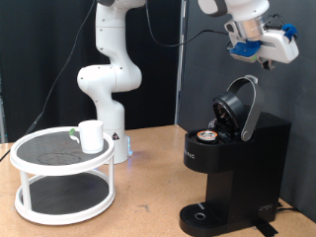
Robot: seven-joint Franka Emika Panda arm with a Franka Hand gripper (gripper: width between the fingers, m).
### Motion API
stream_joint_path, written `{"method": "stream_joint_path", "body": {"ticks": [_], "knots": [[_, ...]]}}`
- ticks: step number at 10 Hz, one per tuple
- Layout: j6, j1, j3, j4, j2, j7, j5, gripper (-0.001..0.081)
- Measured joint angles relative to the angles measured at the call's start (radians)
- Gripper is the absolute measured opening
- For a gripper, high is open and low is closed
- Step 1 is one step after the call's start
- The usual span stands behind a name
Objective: Make a cup of coffee with the keurig machine
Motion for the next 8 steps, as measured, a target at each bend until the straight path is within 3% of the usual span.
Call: {"method": "stream_joint_path", "body": {"ticks": [8], "knots": [[-0.04,-0.031,-0.011,-0.091,-0.039,0.011,-0.04,0.0]]}}
